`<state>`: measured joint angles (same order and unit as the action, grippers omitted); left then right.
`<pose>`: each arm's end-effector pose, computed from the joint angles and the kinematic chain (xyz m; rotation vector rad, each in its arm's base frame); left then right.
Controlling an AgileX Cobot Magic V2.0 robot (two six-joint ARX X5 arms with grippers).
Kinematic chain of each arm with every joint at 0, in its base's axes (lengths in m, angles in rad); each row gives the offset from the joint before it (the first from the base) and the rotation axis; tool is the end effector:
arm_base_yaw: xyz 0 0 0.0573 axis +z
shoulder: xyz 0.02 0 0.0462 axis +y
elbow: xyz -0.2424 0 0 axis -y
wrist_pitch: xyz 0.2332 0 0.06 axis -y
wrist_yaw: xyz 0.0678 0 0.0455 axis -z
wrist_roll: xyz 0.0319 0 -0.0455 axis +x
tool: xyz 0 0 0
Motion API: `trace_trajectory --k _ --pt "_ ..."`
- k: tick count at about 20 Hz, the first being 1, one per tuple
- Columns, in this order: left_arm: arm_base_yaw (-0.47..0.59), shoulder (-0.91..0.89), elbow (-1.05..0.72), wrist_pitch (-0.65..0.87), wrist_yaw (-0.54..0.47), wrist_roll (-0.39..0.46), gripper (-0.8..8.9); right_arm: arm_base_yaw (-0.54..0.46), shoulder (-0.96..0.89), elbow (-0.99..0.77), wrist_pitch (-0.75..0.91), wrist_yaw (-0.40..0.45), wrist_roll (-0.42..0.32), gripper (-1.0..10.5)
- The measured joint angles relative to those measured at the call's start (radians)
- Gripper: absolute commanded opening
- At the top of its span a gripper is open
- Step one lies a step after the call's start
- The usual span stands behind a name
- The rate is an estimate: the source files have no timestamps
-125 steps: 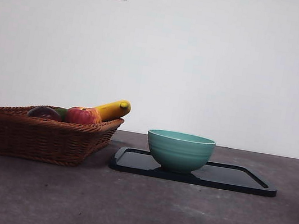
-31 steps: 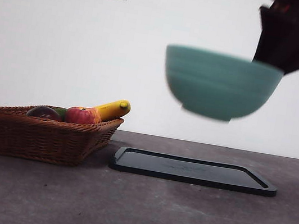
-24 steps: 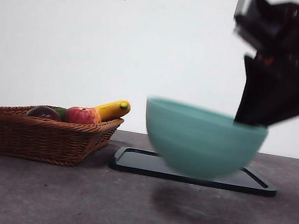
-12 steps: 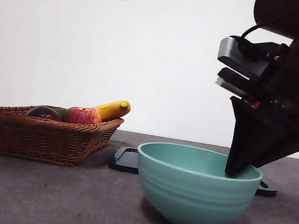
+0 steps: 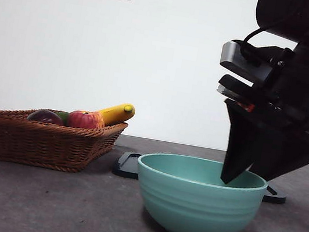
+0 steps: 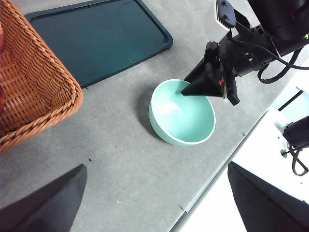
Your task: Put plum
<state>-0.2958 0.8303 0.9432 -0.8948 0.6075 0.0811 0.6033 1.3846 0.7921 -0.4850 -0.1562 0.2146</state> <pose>0.1364 -0.0606 0.3021 -0.0538 0.7623 -0.8867 0.2023 0.1454 0.1738 -0.0593 1.1381 0.5627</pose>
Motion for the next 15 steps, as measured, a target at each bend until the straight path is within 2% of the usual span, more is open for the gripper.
trace_trajectory --k 7,11,15 --pt "0.0 0.0 0.0 0.0 0.0 0.0 4.63 -0.003 -0.104 0.055 -0.068 0.026 0.01 2.7" --pt "0.0 0.0 0.0 0.0 0.0 0.0 4.63 -0.012 -0.213 0.174 -0.164 0.052 -0.019 2.7" --pt "0.0 0.0 0.0 -0.002 0.0 0.0 4.63 -0.012 -0.315 0.276 -0.215 0.028 -0.051 2.7"
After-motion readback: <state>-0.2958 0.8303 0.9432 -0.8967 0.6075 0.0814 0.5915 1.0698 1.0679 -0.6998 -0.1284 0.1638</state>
